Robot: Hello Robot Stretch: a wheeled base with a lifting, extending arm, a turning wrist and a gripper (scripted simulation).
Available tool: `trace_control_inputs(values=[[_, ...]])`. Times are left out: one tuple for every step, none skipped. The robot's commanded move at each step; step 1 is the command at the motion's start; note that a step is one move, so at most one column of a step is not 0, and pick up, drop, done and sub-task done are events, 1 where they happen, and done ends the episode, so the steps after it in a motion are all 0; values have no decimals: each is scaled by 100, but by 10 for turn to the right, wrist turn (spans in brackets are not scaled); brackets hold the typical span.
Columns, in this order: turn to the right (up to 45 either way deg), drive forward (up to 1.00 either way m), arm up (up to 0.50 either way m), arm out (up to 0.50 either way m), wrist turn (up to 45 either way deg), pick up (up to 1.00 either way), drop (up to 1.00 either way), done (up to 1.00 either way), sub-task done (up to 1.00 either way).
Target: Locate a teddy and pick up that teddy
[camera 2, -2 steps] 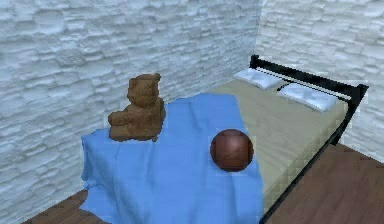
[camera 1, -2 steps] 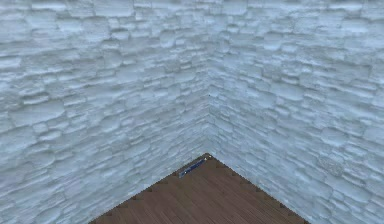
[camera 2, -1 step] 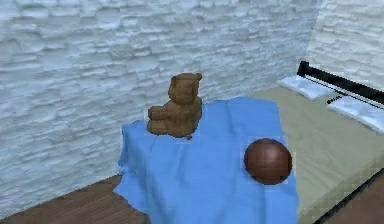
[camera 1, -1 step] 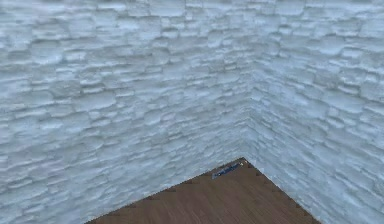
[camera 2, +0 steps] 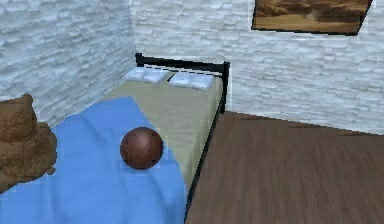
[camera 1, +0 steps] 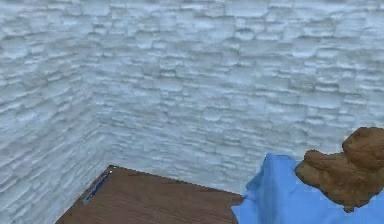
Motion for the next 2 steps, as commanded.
trace_control_inputs(values=[[30,0,0,0,0,0,0,0,0],[0,80,0,0,0,0,0,0,0]])
